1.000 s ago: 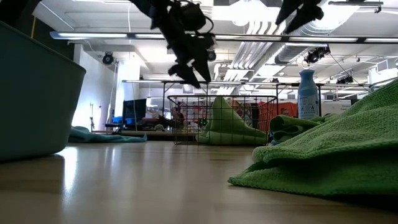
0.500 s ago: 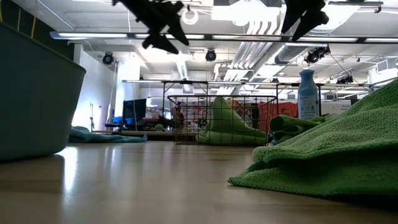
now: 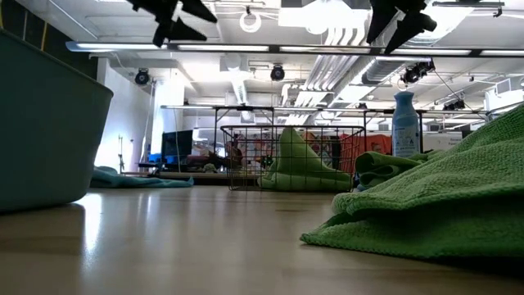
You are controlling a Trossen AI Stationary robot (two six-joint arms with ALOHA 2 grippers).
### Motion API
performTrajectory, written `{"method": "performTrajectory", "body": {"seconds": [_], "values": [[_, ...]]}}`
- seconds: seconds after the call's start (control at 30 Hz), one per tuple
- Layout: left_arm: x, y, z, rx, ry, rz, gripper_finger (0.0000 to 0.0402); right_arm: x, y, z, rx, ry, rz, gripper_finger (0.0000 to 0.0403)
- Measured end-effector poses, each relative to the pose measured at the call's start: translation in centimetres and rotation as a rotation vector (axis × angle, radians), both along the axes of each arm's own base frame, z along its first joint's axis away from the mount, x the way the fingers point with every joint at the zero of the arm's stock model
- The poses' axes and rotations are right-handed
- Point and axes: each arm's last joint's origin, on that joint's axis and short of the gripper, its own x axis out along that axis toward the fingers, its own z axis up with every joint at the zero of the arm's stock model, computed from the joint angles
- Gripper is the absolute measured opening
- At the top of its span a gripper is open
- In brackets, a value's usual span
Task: Sort microfiber towel by color & place in baskets
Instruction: Put the top green towel into the wire basket
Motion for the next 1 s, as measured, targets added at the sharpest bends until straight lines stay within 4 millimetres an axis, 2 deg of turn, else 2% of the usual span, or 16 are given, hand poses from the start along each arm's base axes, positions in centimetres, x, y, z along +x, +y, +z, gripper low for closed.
{"method": "performTrajectory", "body": {"seconds": [0.17,0.33,0.53,0.7,0.8,1.0], "values": [[-1.5,-0.8,1.6,0.139,-0.103,-0.009,0.0246,0.1,-0.1,0.1,-0.009,-0.020,-0.002,0.0293],[-2.5,-1.3,1.7,0.181,-0.186,-0.009,0.0246,0.2,-0.1,0.2,-0.003,-0.035,-0.015,0.0293],[-2.4,-1.7,0.2,0.175,-0.228,-0.049,0.0246,0.2,0.1,0.1,0.052,-0.087,-0.100,0.0293],[-2.3,-1.7,-0.6,0.150,-0.255,-0.046,0.0246,-0.5,0.2,-0.2,0.005,-0.022,-0.258,0.0293],[-2.3,-1.7,-0.7,0.150,-0.257,-0.046,0.0246,-1.1,-0.1,-1.4,0.001,0.019,-0.354,0.0293],[-2.3,-1.7,-0.4,0.165,-0.282,-0.045,0.0246,-2.4,-0.4,-6.4,0.139,0.016,-0.425,0.0293]]}}
